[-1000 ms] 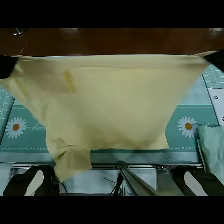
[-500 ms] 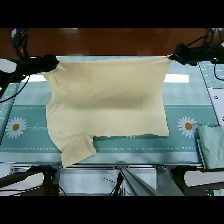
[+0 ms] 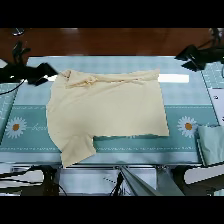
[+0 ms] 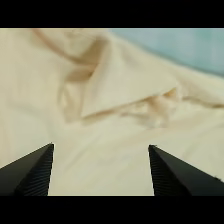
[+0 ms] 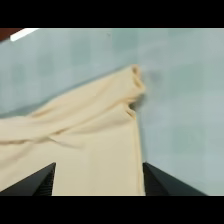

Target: Fold the shirts.

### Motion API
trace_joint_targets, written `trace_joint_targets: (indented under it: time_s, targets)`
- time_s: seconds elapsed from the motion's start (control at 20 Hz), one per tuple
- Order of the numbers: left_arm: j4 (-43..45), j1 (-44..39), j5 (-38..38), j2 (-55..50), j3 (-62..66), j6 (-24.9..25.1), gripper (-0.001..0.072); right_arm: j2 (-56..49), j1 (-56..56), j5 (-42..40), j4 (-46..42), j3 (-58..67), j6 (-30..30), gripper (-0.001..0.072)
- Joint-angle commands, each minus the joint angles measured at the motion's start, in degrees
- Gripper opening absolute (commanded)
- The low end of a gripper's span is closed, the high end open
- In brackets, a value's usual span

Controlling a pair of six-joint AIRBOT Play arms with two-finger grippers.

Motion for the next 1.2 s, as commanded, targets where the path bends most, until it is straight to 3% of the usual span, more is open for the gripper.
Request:
trace_joint_targets:
  time_s: [0.0,0.05,0.15,0.4,0.6,0.7,0.85,1.15]
  targets:
    - [4.83,11.69,-18.43,4.79,-7.85,0.83,0.0703,8.44,-6.84,10.27,-14.16,-6.51,0.7,0.062]
    - [3.65,14.16,-18.16,8.31,-14.71,2.89,0.0704,13.03,-8.52,8.52,-15.37,-13.0,2.91,0.062]
    - [2.8,18.1,-14.88,15.43,-30.27,5.64,0.0703,23.02,-9.46,0.87,-14.23,-29.14,1.86,0.062]
    - [-0.5,29.09,-13.66,24.0,-46.53,8.17,0.0703,42.12,-9.35,-7.15,2.49,-57.88,-8.22,0.062]
    - [1.9,30.75,-14.03,23.96,-47.82,8.15,0.0703,46.75,-9.35,-6.84,5.29,-63.76,-10.58,0.062]
    - [-0.57,29.24,-11.87,23.98,-48.61,8.7,0.0703,46.88,-9.35,-6.99,5.79,-63.93,-10.67,0.062]
    - [-9.31,27.52,-9.55,23.89,-52.37,14.25,0.0703,46.88,-9.35,-7.1,6.1,-63.93,-11.1,0.062]
    - [-11.45,26.21,-6.49,22.88,-53.51,16.74,0.0695,46.82,-9.42,-12.37,3.5,-63.91,-9.4,0.062]
